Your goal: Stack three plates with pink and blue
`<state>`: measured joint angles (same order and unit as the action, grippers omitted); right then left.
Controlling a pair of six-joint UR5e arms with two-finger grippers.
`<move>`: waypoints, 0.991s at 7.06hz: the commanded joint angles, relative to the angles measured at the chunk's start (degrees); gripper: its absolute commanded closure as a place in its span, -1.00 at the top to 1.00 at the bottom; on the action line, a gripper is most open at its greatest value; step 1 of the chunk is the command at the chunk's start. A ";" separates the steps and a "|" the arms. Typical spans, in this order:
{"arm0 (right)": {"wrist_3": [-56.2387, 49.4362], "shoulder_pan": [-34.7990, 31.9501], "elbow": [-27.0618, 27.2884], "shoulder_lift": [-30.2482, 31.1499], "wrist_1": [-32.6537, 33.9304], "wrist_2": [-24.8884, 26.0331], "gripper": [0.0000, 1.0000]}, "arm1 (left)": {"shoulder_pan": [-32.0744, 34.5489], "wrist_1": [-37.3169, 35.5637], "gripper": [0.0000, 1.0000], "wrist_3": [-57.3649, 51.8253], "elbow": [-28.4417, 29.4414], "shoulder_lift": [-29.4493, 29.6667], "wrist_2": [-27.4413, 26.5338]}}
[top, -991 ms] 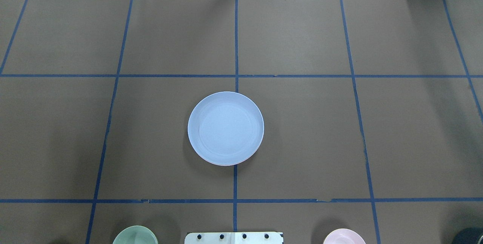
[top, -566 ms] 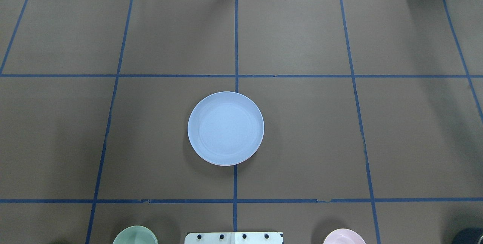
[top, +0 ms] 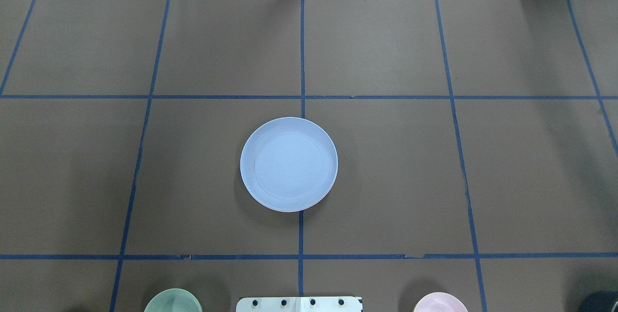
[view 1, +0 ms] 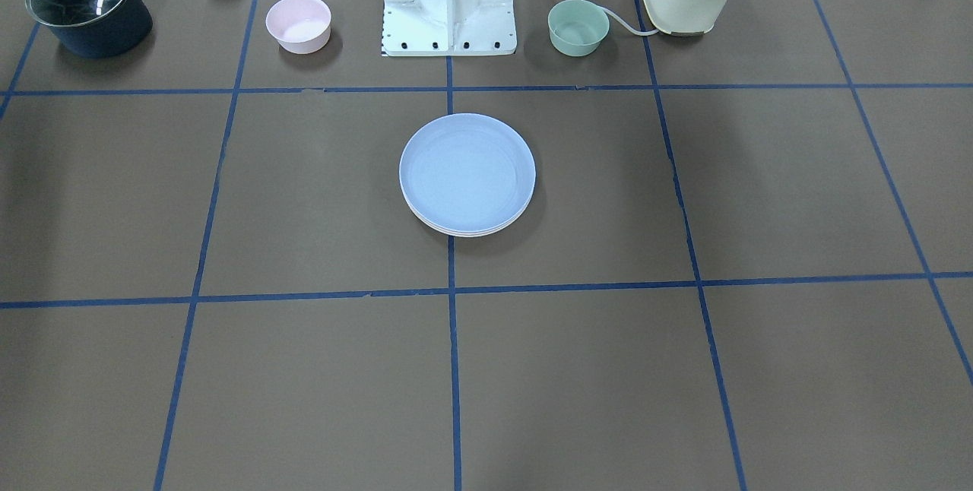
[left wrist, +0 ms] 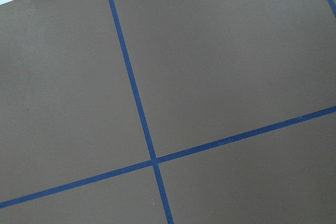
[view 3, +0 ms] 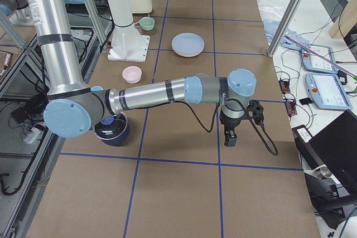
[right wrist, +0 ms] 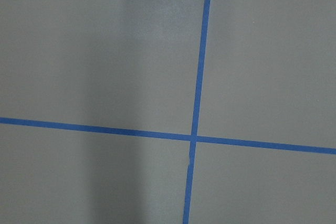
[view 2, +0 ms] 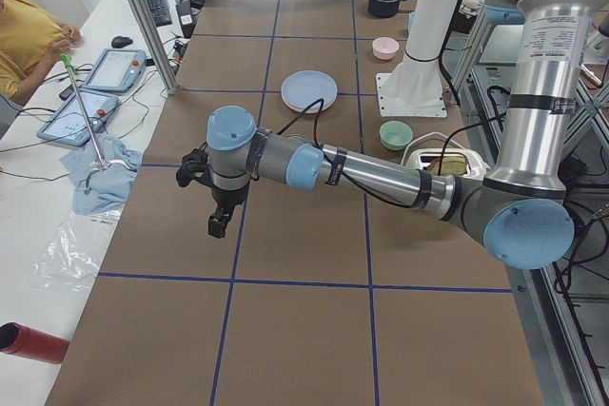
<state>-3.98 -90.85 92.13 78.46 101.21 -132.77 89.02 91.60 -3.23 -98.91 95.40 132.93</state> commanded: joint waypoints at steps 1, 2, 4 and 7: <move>0.03 0.14 0.33 0.37 -0.05 -0.30 1.00 | 0.10 -3.26 0.99 0.86 0.03 -0.03 -0.04; 0.12 0.32 0.33 0.55 -0.05 -0.65 1.00 | 0.28 -3.27 0.99 0.42 0.12 -0.82 -0.13; 0.20 0.49 0.24 1.08 -0.05 -1.52 1.00 | 3.07 -2.23 0.99 0.24 0.38 -4.15 0.04; 0.20 0.49 0.33 1.61 -0.22 -2.85 1.00 | 4.15 -2.57 0.99 3.84 0.65 -3.56 0.04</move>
<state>-3.78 -90.36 92.45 79.87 101.08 -135.37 92.96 89.13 -0.98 -98.10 91.36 133.01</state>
